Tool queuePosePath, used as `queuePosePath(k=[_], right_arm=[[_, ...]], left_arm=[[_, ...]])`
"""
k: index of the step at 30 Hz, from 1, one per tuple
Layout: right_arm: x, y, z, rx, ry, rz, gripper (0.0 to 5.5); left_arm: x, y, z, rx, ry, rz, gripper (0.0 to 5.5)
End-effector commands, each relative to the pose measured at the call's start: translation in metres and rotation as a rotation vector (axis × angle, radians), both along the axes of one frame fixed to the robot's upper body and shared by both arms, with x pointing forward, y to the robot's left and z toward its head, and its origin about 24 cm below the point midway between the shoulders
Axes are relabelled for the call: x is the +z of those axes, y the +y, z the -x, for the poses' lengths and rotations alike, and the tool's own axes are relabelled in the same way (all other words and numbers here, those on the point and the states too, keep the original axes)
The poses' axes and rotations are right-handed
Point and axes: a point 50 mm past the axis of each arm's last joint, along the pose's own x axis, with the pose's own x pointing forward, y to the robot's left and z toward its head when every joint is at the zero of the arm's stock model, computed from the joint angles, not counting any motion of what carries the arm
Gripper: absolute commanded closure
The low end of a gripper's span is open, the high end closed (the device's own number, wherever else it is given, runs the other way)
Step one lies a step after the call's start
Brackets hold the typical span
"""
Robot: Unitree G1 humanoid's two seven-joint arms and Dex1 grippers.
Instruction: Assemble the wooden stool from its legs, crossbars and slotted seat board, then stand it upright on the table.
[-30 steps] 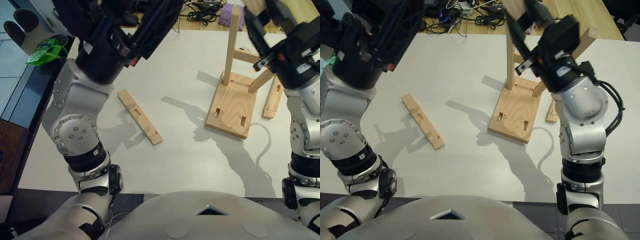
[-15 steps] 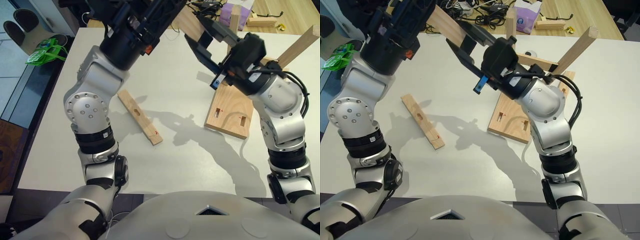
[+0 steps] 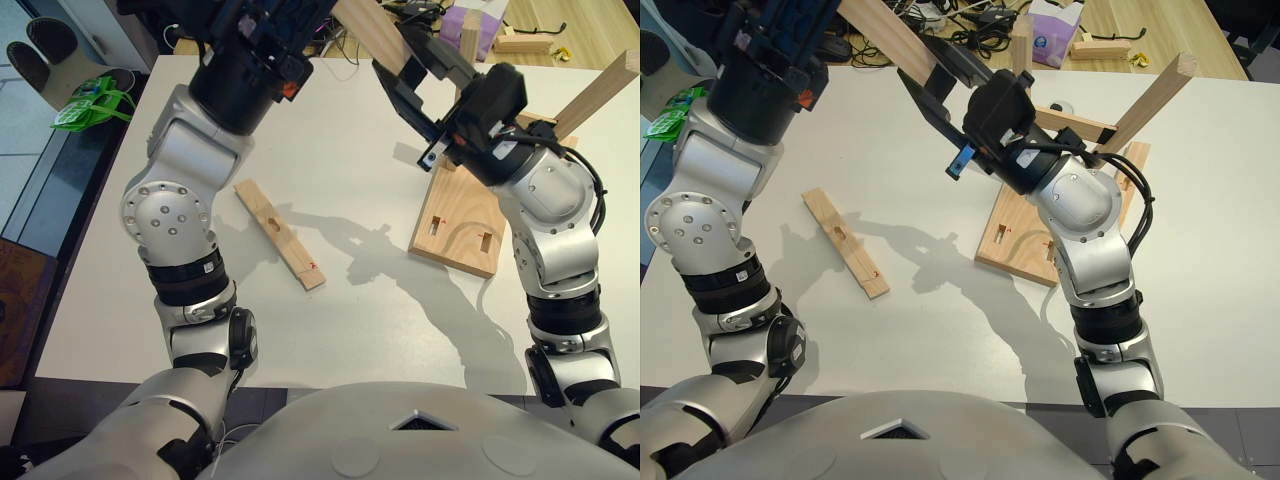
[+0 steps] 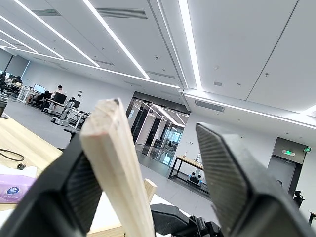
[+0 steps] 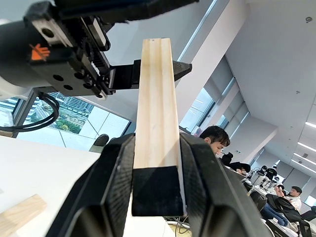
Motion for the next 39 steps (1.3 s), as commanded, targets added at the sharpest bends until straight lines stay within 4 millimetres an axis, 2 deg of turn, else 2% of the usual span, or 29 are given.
queuePosePath(k=[1,6,12,20,21,24,30,32,35,37,39], right_arm=[[0.005,0.0,-0.001,-0.012,-0.032,-0.008,4.19],[0.006,0.0,0.0,-0.015,-0.037,-0.013,4.19],[0.006,-0.001,0.0,-0.016,-0.041,-0.008,4.19],[-0.001,-0.001,-0.002,-0.022,-0.008,0.028,4.19],[-0.005,-0.001,-0.002,-0.022,0.01,0.047,3.82],[-0.017,-0.006,-0.003,-0.045,0.057,0.102,3.33],[-0.053,-0.046,0.005,-0.143,0.168,0.25,2.23],[-0.062,-0.062,0.009,-0.198,0.185,0.297,1.85],[-0.073,-0.079,0.014,-0.267,0.191,0.345,1.39],[-0.079,-0.078,0.016,-0.273,0.19,0.362,1.14],[-0.082,-0.071,0.017,-0.261,0.184,0.361,0.69]], left_arm=[[-0.003,0.002,-0.003,0.014,0.029,-0.016,3.2],[-0.005,0.003,-0.004,0.02,0.039,-0.015,4.16],[-0.006,0.003,-0.003,0.01,0.039,-0.015,5.06],[-0.007,0.007,-0.004,0.022,0.053,-0.001,5.09],[-0.006,0.007,-0.004,0.024,0.054,0.004,5.09],[-0.007,0.013,-0.003,0.065,0.062,0.005,5.09],[-0.01,0.038,0.008,0.221,0.097,0.002,5.09],[-0.021,0.047,0.011,0.34,0.142,-0.06,5.09],[-0.052,0.055,0.012,0.731,0.278,-0.352,5.09],[-0.072,0.053,0.021,0.865,0.388,-0.492,5.09],[-0.088,0.043,0.034,0.911,0.518,-0.541,5.09]])
